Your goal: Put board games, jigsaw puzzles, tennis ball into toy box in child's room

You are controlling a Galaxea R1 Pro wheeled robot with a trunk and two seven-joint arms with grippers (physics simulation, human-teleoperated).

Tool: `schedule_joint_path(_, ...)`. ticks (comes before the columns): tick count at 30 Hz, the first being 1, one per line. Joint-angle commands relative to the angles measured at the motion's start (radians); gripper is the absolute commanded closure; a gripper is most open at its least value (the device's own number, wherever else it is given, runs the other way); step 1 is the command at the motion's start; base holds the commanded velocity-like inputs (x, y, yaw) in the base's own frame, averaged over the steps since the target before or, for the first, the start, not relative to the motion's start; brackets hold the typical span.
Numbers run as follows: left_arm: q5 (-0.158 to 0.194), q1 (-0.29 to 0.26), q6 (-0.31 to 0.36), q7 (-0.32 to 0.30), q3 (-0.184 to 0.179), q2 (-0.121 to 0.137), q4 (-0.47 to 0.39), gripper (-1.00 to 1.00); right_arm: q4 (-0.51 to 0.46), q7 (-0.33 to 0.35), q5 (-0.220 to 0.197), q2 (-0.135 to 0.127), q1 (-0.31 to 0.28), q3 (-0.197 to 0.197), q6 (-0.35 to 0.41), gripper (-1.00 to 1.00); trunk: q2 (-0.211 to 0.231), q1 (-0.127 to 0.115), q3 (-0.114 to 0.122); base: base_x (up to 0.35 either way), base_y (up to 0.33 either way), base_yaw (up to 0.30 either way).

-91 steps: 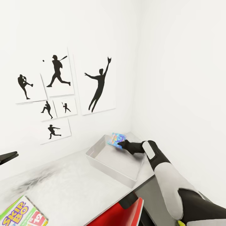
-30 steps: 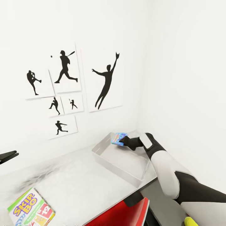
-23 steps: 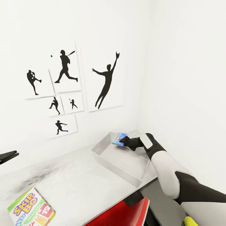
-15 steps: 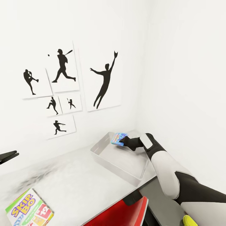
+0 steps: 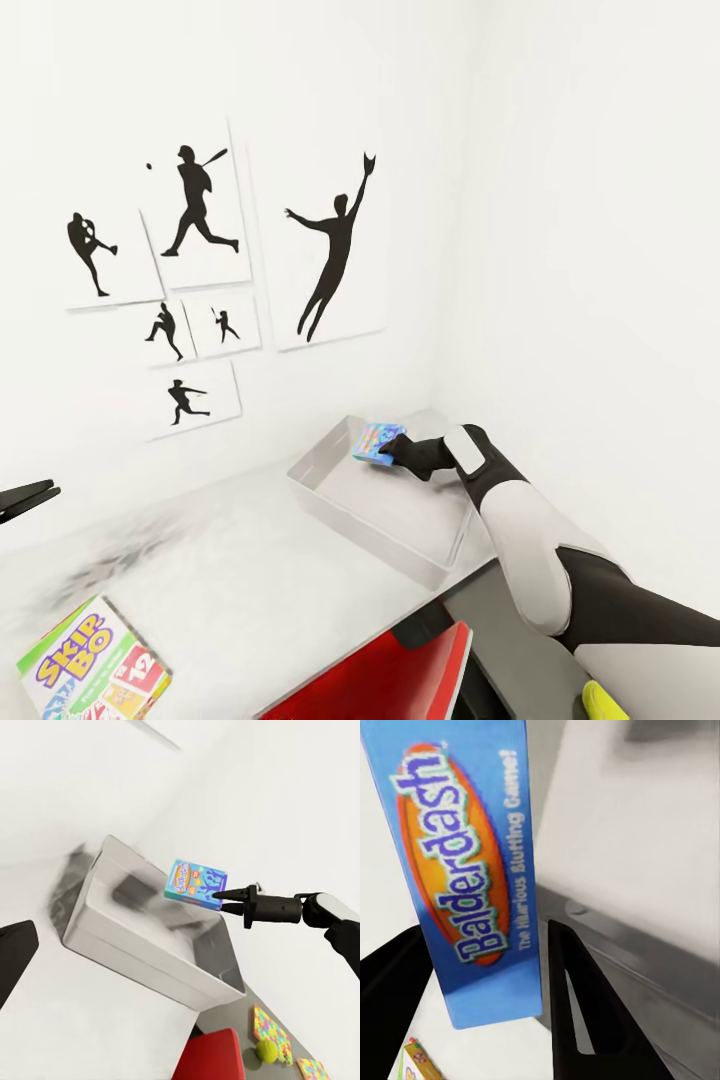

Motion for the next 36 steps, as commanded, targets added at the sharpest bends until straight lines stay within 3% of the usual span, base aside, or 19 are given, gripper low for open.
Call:
schedule_joint_path(1, -0.002, -0.001, 0.011, -0.005, 0.0, 0.0, 0.0, -1.0, -0.001, -0.004, -0.004, 0.001, -0.001, -0.006, 0.004, 1.0, -0.002, 0.001, -0.004, 0.0, 0.0, 0.0)
schedule_joint_path(36, -0.002, -0.001, 0.011, -0.005, 0.0, 0.0, 0.0, -1.0, -0.009, -0.003, -0.004, 0.015, -0.002, -0.004, 0.023, 1.0, -0.002, 0.001, -0.062, 0.0, 0.0, 0.0)
